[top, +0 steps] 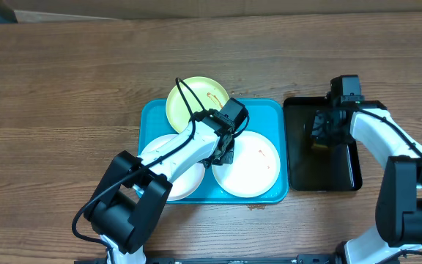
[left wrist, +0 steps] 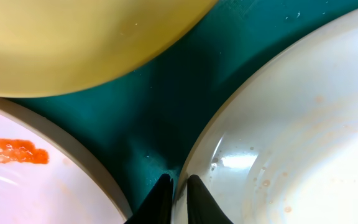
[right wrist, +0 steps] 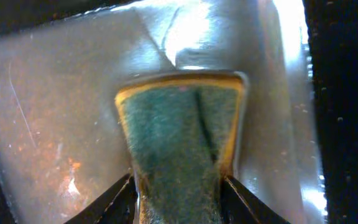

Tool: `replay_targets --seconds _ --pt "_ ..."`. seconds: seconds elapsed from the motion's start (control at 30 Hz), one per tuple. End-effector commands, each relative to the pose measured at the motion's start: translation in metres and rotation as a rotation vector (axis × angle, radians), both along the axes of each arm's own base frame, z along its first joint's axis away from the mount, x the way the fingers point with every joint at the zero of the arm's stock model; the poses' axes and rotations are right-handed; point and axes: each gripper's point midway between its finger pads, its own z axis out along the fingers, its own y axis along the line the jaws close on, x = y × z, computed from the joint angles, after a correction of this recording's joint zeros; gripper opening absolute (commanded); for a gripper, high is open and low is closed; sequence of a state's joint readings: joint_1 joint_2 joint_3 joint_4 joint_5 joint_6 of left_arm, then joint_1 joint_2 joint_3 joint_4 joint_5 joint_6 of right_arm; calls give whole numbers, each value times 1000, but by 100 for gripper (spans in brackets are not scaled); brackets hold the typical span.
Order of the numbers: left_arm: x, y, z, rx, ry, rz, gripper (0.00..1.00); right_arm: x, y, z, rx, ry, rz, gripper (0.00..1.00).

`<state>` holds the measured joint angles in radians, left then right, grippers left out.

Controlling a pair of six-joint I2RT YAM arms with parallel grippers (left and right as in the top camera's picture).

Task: Clean dirty plates on tray and stack at the side
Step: 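Dip and rub the sponge in the water of the black tray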

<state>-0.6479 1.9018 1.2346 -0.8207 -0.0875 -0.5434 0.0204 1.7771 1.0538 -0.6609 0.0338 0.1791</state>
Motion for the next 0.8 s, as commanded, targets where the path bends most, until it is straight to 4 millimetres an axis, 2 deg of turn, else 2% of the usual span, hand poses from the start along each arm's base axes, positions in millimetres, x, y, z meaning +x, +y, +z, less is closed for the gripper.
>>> replay_targets --seconds 0.0,0.03,0.1,0.2,0.33,0.43,0.53,0.77 --pt "-1 2 1 6 -8 -5 14 -1 12 -4 0 6 37 41" --pt "-1 2 1 6 -8 -5 15 -2 16 -4 0 7 47 40" --pt "-1 2 1 6 -8 -5 16 -2 21 -4 -3 7 62 32" --pt "-1 2 1 6 -8 -5 16 -2 17 -4 -51 4 56 25" --pt "-1 2 1 6 -8 -5 17 -2 13 -4 -74 5 48 24" --pt "-1 2 1 6 -8 -5 20 -3 13 -4 -74 9 46 43" --pt "-1 2 1 6 -8 -5 20 -2 13 -4 -66 4 18 51" --pt "-1 2 1 6 -8 -5 21 2 14 -7 -63 -6 19 52"
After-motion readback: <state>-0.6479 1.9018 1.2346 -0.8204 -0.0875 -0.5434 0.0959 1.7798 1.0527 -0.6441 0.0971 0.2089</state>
